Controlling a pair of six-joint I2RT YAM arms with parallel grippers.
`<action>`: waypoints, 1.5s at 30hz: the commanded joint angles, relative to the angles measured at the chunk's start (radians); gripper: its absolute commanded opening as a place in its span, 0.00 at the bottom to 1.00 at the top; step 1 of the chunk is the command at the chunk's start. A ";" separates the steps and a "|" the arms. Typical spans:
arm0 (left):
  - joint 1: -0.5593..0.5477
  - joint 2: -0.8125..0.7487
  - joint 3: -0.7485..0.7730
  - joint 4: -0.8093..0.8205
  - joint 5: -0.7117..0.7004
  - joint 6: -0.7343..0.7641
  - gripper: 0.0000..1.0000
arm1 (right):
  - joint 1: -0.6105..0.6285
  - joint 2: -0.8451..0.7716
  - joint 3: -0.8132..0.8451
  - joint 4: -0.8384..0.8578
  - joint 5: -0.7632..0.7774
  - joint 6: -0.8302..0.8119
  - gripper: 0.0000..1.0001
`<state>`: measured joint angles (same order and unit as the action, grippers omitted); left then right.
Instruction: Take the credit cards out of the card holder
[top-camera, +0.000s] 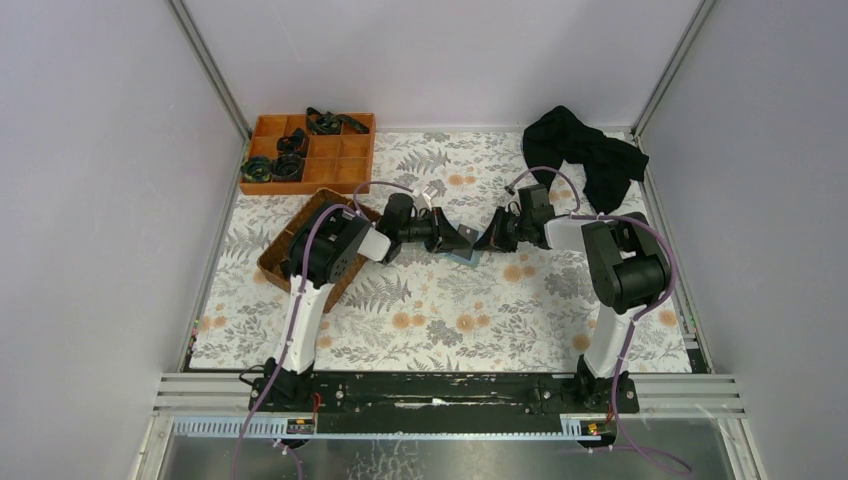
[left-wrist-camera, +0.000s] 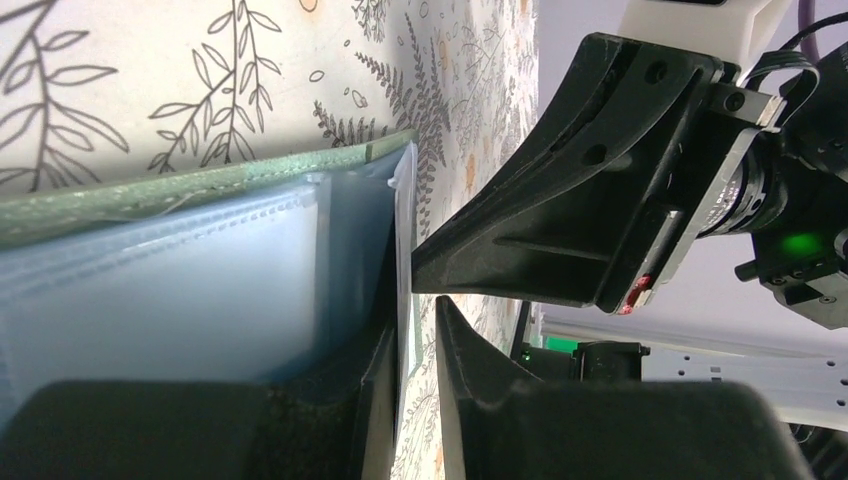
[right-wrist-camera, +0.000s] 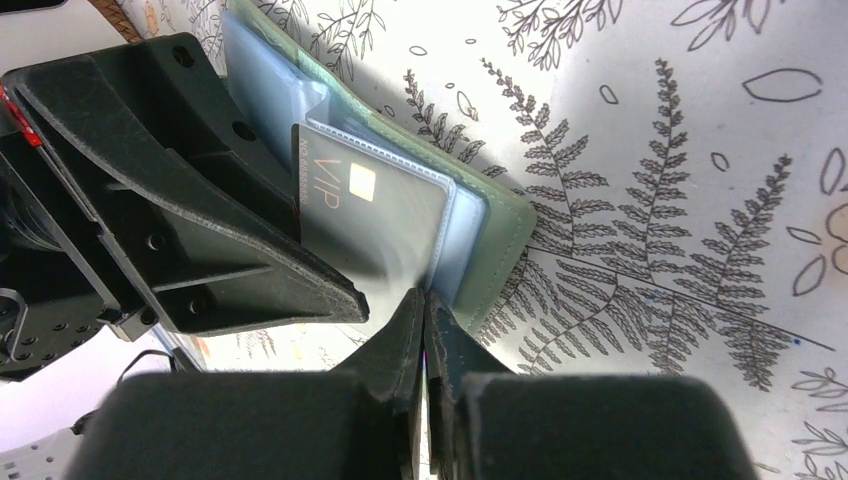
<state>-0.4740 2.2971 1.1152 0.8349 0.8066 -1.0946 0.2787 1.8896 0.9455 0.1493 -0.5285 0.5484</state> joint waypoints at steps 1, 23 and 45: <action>0.004 -0.063 0.023 -0.133 0.062 0.122 0.25 | 0.015 0.058 -0.007 -0.043 0.053 -0.019 0.04; 0.076 -0.126 -0.052 -0.234 0.037 0.205 0.23 | 0.014 0.067 -0.004 -0.048 0.056 -0.020 0.04; 0.115 -0.124 -0.062 -0.213 0.046 0.196 0.19 | 0.014 0.072 -0.002 -0.052 0.055 -0.019 0.04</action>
<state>-0.3721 2.1891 1.0584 0.6117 0.8391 -0.9054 0.2806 1.9007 0.9470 0.1669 -0.5446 0.5583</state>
